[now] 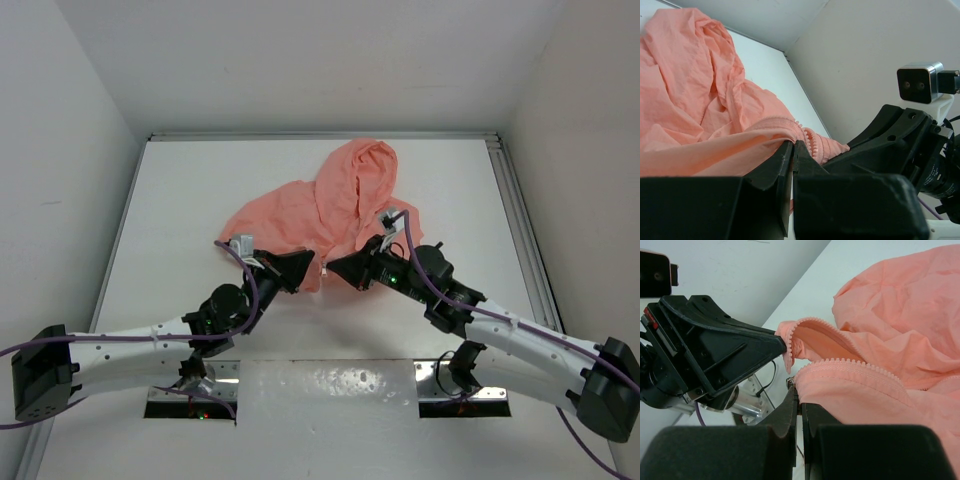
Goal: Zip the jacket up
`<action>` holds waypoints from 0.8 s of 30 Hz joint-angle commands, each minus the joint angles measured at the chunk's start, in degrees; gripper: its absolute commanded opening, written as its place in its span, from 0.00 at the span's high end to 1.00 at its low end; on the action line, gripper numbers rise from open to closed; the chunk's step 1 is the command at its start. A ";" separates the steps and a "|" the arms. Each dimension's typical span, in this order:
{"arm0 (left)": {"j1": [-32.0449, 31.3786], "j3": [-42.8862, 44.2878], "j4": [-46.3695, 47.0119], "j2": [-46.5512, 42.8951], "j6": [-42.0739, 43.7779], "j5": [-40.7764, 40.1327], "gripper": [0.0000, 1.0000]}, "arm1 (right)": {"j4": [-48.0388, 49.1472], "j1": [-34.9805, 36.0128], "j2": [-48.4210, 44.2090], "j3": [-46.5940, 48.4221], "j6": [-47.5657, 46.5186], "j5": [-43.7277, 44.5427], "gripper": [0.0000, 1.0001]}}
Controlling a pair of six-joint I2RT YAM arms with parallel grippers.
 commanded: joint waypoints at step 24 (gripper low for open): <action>-1.12 1.56 3.51 1.35 0.44 1.44 1.00 | 3.01 0.44 -0.37 2.50 -1.52 2.04 1.00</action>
